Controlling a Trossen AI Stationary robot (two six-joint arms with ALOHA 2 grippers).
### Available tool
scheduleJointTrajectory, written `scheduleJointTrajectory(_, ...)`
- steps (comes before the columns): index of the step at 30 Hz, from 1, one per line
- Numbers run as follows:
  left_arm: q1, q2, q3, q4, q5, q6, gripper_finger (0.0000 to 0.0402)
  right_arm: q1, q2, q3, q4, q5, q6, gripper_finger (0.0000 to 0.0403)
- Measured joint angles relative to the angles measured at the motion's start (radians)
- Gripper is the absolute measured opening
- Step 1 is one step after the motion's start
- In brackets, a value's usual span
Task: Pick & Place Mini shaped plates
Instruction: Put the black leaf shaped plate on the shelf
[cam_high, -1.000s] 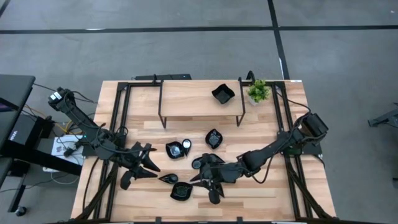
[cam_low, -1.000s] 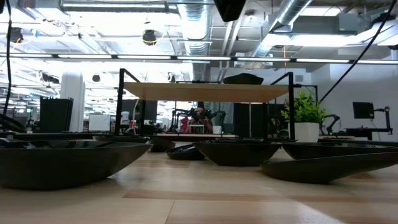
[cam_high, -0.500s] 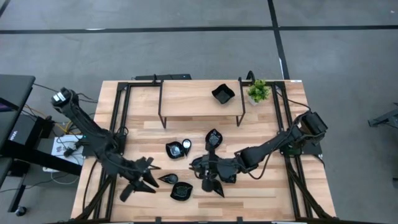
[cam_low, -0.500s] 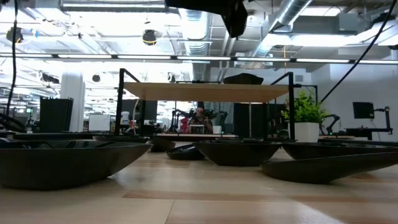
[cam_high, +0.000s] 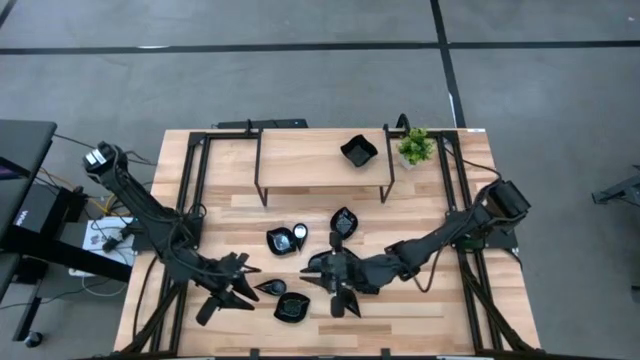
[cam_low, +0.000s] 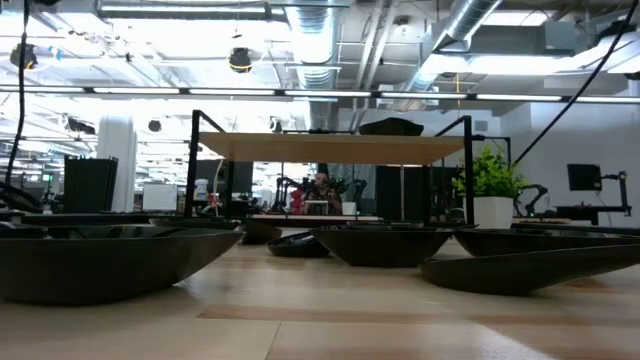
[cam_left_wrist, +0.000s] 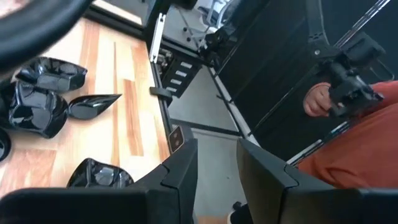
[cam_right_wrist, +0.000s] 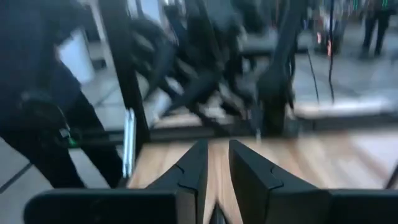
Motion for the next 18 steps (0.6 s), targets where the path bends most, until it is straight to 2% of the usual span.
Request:
scheduleJointTrajectory(4, 0.000, -0.040, 0.000, 0.000, 0.000, 0.054, 0.0113, -0.002, -0.072, 0.027, -0.031, 0.001, -0.060, 0.0061)
scheduleJointTrajectory(7, 0.001, -0.068, 0.000, 0.000, -0.001, 0.087, 0.0113, -0.003, -0.126, 0.043, -0.208, 0.004, -0.029, 0.0061)
scheduleJointTrajectory(14, 0.001, -0.086, 0.000, -0.004, -0.007, 0.104, 0.0113, 0.010, -0.205, 0.073, -0.779, 0.023, 0.318, 0.0061)
scheduleJointTrajectory(18, 0.001, -0.073, 0.000, -0.005, -0.008, 0.104, 0.0113, 0.027, -0.191, 0.072, -0.920, -0.010, 0.484, 0.0061)
